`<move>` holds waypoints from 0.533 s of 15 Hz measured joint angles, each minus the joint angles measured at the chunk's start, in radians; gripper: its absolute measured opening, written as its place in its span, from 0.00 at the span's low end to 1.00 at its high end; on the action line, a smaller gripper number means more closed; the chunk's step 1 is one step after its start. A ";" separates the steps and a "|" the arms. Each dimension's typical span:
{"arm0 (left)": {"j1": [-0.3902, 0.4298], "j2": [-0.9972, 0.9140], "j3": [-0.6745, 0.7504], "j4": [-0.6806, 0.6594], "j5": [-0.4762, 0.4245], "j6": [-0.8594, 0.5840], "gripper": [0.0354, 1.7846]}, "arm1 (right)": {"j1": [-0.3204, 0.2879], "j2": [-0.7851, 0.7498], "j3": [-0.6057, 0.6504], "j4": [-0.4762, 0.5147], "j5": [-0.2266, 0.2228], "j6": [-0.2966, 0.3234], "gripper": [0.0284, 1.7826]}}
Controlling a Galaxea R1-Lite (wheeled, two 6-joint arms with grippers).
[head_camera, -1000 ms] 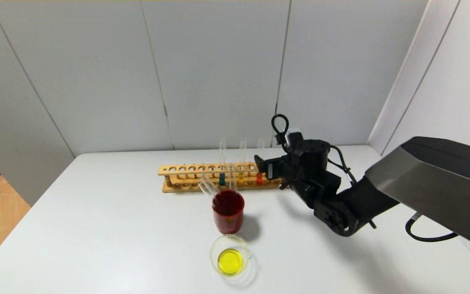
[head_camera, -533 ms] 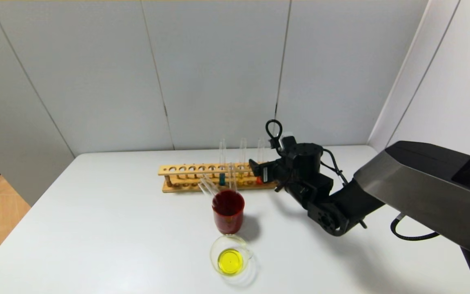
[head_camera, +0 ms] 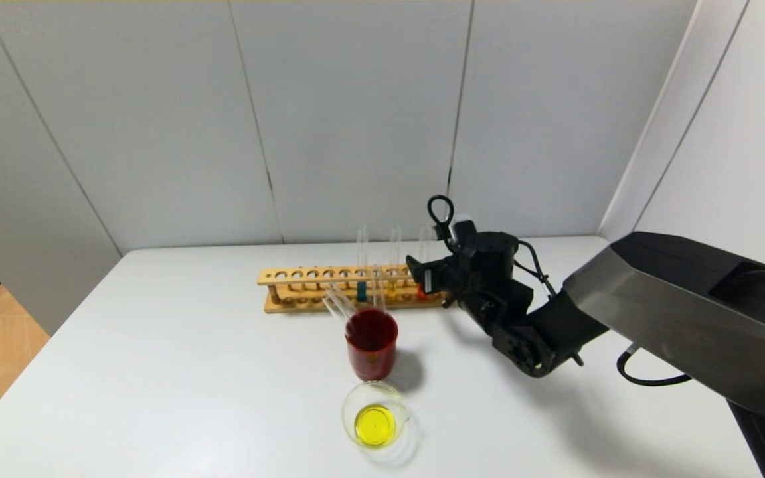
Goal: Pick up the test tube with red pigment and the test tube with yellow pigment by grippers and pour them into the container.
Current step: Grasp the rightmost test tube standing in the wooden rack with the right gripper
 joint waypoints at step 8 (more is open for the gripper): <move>0.000 0.000 0.000 0.000 0.000 0.000 0.98 | 0.001 0.044 -0.067 0.029 0.009 0.000 0.17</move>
